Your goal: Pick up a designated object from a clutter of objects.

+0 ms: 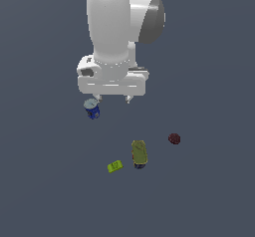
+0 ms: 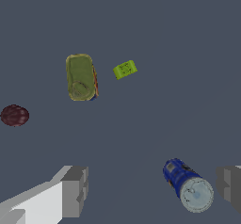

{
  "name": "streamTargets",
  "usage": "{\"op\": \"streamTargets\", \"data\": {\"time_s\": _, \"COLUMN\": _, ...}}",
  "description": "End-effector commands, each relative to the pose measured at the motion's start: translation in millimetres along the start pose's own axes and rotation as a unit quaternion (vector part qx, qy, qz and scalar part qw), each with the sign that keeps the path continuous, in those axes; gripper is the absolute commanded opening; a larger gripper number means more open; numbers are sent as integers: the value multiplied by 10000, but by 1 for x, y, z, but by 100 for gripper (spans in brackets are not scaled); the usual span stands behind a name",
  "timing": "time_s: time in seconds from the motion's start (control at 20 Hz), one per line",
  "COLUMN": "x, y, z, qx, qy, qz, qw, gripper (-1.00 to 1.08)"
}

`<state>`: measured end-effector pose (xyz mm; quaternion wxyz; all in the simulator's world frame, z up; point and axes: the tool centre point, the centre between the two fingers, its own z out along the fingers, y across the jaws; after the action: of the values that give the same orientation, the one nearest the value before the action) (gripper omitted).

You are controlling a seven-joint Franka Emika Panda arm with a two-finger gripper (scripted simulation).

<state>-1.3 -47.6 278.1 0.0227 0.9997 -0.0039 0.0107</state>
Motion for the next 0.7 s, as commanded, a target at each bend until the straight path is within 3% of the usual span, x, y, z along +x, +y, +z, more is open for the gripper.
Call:
{"op": "streamTargets", "data": {"time_s": 0.0, "x": -7, "y": 14, "z": 15, "qx": 32, "qy": -18, "qz": 36, "qw": 10000, "gripper": 100}}
{"op": "streamTargets", "data": {"time_s": 0.65, "x": -92, "y": 109, "z": 119, "qx": 200, "qy": -92, "qz": 362, "qw": 9991, "gripper": 100}}
